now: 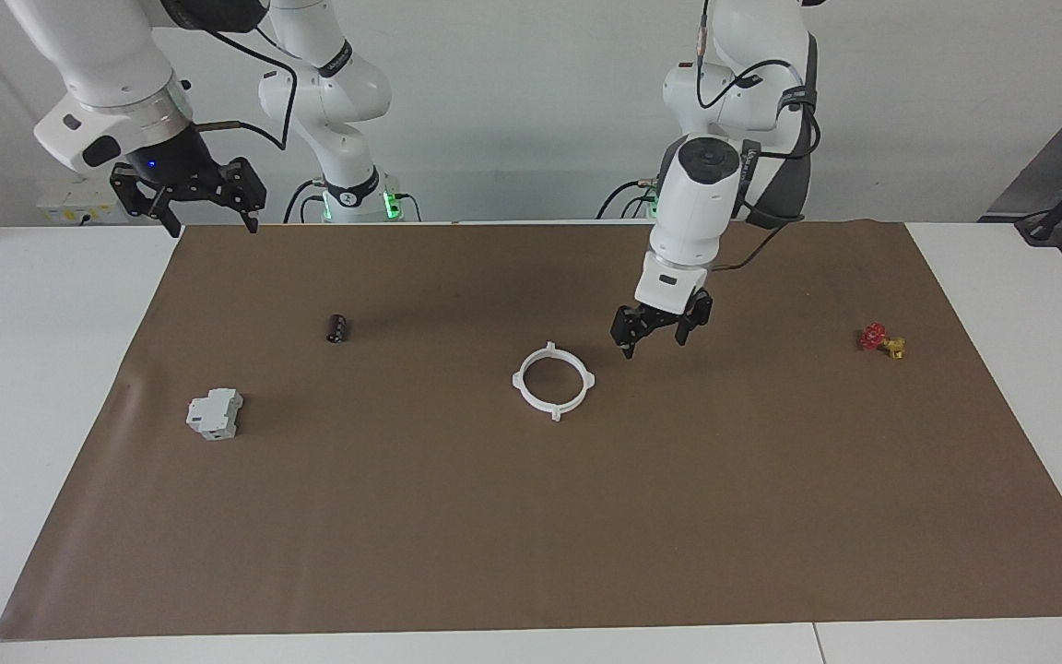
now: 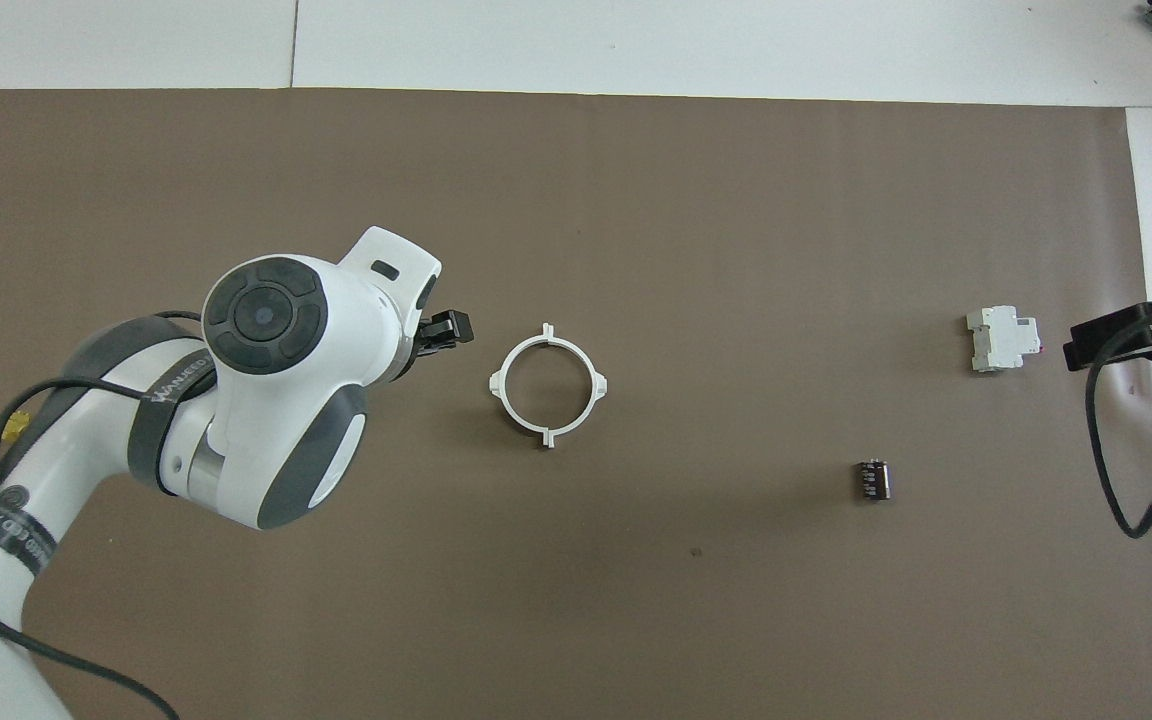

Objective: Assemble drain pipe with both arms
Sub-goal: 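Open the left gripper and withdraw it to the table edge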

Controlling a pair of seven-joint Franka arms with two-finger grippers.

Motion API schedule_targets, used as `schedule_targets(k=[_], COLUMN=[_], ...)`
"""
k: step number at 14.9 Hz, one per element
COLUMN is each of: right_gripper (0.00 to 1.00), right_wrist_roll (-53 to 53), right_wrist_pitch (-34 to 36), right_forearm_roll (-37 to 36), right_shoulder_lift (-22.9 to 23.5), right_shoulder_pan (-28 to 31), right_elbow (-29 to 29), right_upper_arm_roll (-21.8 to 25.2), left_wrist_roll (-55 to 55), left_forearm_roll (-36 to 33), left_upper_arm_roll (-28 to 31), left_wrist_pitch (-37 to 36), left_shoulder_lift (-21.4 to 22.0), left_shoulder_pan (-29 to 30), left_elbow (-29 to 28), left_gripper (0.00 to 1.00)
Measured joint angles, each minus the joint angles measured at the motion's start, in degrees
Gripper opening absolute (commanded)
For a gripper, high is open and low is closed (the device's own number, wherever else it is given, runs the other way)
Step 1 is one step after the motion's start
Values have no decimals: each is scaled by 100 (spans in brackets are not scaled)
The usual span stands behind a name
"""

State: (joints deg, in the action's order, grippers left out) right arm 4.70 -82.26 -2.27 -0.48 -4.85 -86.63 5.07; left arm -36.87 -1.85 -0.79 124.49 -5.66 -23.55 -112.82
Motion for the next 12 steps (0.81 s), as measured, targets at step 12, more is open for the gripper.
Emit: schedule_targets(k=[12], right_gripper=[100], right_wrist_roll=[0], right_wrist_pitch=[0], right_forearm_roll=[0], right_shoulder_lift=[0], right_shoulder_pan=[0], right_elbow=[0], right_upper_arm_roll=[0], left_wrist_roll=[3407], left_forearm_roll=[0], left_upper_arm_roll=[58], left_wrist_pitch=[-1329], left_shoulder_lift=[807], left_shoulder_pan=[2513], left_elbow=[211], left_gripper=[100])
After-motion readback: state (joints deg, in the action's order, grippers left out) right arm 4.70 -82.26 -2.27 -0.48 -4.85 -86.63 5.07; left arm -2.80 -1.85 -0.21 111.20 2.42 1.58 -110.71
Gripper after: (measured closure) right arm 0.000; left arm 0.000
